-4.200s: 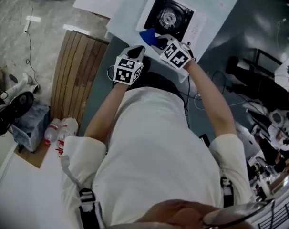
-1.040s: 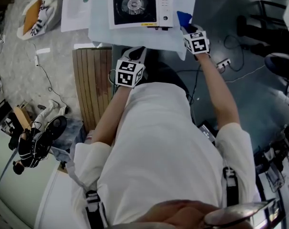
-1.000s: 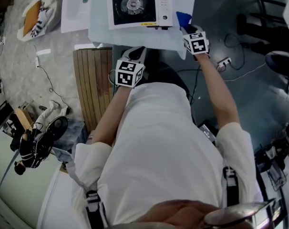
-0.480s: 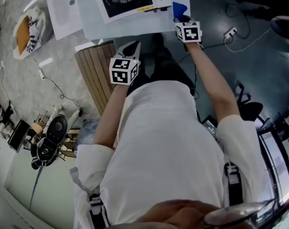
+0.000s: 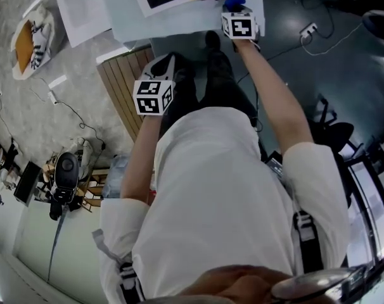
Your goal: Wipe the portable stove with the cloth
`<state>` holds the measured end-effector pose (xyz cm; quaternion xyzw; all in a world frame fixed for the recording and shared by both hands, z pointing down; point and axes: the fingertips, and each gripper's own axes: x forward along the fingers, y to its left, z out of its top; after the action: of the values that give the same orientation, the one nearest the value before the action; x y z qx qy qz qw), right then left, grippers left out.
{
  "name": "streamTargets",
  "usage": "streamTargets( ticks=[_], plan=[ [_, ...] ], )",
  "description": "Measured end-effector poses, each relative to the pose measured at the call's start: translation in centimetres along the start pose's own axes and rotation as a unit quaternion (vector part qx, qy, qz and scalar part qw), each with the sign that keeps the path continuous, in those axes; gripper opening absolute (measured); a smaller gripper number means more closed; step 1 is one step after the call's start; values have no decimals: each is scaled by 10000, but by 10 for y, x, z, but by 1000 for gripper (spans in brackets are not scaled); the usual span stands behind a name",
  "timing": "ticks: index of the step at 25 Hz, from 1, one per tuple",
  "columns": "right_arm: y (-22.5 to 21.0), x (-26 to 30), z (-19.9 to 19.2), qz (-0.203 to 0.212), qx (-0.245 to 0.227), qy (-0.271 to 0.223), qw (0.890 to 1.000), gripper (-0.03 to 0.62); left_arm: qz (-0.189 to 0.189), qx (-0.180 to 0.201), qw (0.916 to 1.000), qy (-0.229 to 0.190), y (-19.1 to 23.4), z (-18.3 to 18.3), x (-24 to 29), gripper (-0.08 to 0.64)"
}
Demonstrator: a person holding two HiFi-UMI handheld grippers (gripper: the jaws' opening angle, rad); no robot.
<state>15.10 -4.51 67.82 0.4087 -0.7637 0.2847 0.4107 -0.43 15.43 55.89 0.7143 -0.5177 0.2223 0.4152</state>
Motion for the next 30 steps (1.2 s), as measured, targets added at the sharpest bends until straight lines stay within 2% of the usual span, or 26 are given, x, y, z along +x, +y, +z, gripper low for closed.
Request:
streamTargets(
  ticks=[4, 12, 23, 30],
  plan=[
    [28, -1, 1, 150, -165, -54, 9997, 91, -19, -29, 10000, 1, 6, -10, -9, 32],
    [86, 0, 9, 481, -285, -115, 9984, 91, -71, 16, 9999, -100, 11, -9, -20, 32],
    [150, 16, 26, 676, -314, -203, 9970, 91, 78, -128, 9996, -228, 39, -21, -44, 32],
    [191, 23, 23, 867, -407, -114, 9953, 92, 166, -257, 9992, -240, 57, -37, -61, 32]
  ],
)
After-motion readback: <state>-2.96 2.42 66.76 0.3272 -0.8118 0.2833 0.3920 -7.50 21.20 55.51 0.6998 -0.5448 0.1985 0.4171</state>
